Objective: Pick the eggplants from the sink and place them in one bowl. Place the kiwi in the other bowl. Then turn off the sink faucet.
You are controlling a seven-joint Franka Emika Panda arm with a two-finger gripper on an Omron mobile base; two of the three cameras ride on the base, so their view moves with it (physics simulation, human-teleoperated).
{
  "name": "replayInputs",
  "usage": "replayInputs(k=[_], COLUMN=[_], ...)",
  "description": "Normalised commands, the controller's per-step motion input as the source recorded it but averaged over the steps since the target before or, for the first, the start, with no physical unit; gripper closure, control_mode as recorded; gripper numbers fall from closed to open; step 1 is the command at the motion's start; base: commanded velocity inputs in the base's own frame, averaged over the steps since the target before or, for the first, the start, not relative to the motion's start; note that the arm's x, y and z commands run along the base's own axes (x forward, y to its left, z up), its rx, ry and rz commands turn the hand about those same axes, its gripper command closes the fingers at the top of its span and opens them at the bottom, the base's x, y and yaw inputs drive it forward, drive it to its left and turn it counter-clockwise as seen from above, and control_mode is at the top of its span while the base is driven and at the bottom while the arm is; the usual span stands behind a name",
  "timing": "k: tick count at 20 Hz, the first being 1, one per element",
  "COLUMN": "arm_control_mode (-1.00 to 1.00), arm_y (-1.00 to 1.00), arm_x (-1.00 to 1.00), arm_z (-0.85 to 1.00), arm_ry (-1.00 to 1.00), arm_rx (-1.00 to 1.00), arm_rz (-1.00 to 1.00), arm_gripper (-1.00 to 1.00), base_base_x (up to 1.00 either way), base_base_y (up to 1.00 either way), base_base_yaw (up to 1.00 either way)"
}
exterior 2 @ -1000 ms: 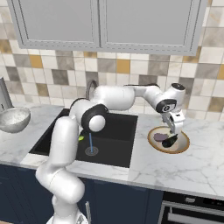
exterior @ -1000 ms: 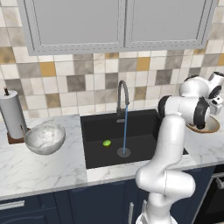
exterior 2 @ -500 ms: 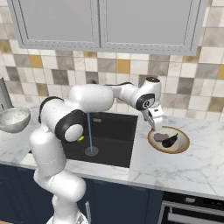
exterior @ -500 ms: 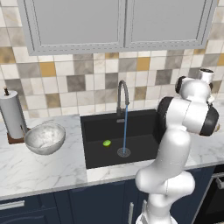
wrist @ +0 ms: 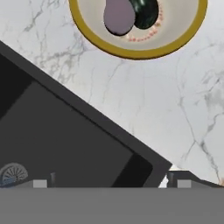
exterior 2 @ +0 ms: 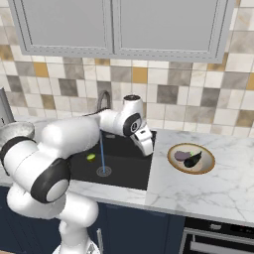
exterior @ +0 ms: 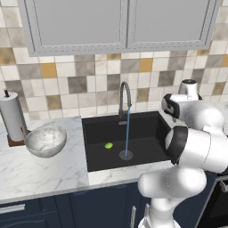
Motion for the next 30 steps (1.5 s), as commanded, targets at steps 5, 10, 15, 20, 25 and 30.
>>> replayInputs(k=[5, 10, 15, 20, 25, 30], arm_control_mode=[-1.00, -1.00, -1.00, -1.00, -1.00, -1.00], arm_y=[0.94, 0.87, 0.75, 0.74, 0.79, 0.63], arm_x=[-0.20, -0.03, 0.00, 0.00, 0.00, 0.17], arm_z=[0.00, 0.00, -0.09, -0.20, -0.31, -0.30], arm_ry=[0.05, 0.09, 0.09, 0.08, 0.01, 0.00], arm_rx=[0.00, 0.05, 0.10, 0.08, 0.03, 0.00], arm_rz=[0.30, 0.38, 0.48, 0.56, 0.52, 0.35], arm_gripper=[-1.00, -1.00, -1.00, -1.00, -1.00, -1.00], base_base_x=[0.00, 0.00, 0.00, 0.00, 0.00, 0.00], base_base_y=[0.00, 0.00, 0.00, 0.00, 0.00, 0.00], base_base_yaw=[0.00, 0.00, 0.00, 0.00, 0.00, 0.00])
